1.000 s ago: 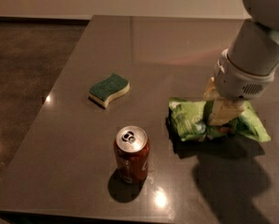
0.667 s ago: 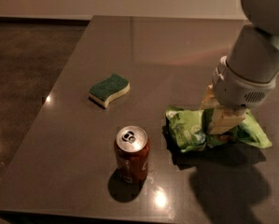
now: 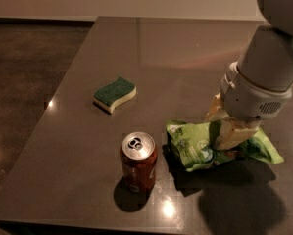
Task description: Move green rice chip bag near coke can
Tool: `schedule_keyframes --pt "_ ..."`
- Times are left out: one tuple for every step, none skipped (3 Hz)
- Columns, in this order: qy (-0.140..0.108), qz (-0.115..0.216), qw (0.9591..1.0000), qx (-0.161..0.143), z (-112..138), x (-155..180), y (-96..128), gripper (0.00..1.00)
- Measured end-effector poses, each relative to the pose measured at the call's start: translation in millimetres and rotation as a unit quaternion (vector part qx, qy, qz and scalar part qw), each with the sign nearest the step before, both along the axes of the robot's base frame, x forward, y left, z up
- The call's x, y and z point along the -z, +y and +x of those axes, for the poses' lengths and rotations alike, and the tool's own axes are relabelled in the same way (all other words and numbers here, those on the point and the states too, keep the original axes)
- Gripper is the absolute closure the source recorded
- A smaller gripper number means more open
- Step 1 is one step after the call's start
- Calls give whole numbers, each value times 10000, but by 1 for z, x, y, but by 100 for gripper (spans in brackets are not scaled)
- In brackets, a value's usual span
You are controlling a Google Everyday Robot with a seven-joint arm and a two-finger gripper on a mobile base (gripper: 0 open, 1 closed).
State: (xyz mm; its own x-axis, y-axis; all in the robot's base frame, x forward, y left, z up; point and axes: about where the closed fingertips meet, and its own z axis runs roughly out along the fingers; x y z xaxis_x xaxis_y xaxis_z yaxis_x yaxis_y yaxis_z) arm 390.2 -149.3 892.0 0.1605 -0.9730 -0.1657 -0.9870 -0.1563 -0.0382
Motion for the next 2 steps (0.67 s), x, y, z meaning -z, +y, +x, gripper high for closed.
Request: schedule_keyframes --pt "31 102 9999 -76 -8 -1 9 35" --pt "-33 110 9999 -66 -7 -2 10 12"
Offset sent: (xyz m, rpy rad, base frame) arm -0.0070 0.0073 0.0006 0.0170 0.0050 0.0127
